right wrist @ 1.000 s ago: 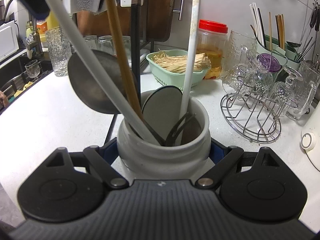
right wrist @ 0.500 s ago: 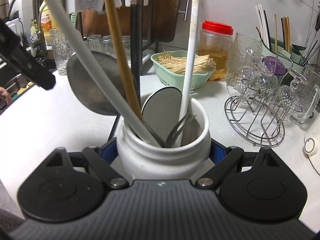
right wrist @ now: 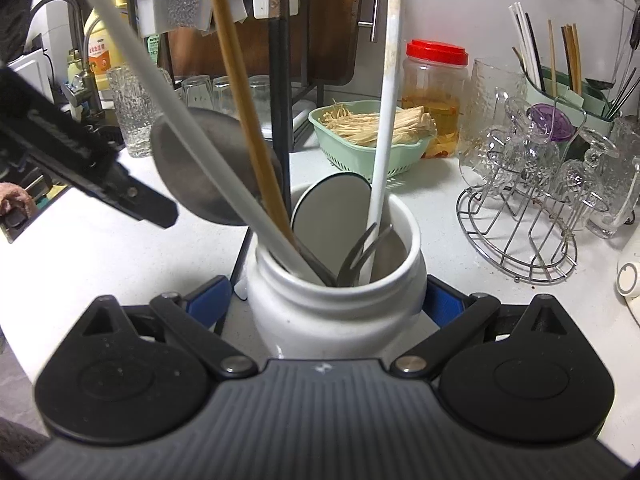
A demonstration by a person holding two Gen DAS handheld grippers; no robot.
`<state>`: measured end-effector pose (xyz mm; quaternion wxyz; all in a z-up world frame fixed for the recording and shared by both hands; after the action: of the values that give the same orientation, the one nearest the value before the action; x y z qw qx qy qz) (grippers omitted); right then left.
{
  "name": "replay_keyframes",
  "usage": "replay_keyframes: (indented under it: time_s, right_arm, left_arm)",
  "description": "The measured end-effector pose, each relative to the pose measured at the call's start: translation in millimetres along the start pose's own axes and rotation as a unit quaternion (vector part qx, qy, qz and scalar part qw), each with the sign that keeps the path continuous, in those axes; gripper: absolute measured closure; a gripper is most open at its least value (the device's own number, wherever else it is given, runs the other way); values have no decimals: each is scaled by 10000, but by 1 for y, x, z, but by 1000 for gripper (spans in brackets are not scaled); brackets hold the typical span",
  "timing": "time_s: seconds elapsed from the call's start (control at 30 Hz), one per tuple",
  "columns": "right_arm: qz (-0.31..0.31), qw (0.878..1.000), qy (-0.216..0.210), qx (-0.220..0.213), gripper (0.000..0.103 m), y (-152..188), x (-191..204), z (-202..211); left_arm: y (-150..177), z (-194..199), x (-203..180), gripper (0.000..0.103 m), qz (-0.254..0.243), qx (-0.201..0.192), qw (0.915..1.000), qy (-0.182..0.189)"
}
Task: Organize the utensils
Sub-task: 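Move the left gripper toward the white ceramic soup spoon, then lower the left gripper onto the white spoon's handle and close it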
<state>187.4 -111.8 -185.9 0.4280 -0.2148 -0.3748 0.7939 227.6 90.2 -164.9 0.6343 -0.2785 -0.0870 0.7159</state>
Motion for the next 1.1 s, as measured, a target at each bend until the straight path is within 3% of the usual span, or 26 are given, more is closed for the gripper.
replay_keyframes:
  time_s: [0.13,0.2,0.37,0.6,0.9,1.1]
  right_arm:
    - [-10,9998,127,-168,2,1,0,8]
    - [-81,9998,67,-174,2,2,0,8]
    - [-85,9997,160,-165,3,4,1,7]
    - [-258,9993,239,-114,13,8,-2,2]
    - [-380,9989,259,-130,13,10,-2,5]
    - [-480,9980,392,-89,13,16,-13,12]
  left_arm:
    - [-3,-3,-2,60,-41,-95,9999,-68]
    - [-4,-8,-5,60,-144,37,9999,32]
    - [2,-17,-8,60,-75,98,9999,-120]
    - [5,-26,-4,60,100,49,9974,-711]
    - [11,-40,-4,60,395,353,9962,-690]
    - [22,-56,-24,62,182,488,9964,-664]
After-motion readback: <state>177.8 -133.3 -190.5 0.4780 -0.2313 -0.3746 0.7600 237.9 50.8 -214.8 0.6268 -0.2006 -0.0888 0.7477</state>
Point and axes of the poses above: each gripper's, at about its wrist camera, not at the fingertips, and z roughly against the way its jaws point, x to its left, y to its underside, the point moved 3 cm from there along -z, roughly the way its jaws point, and after that the axes turned 3 degrees about x, right-handed, at the moved point
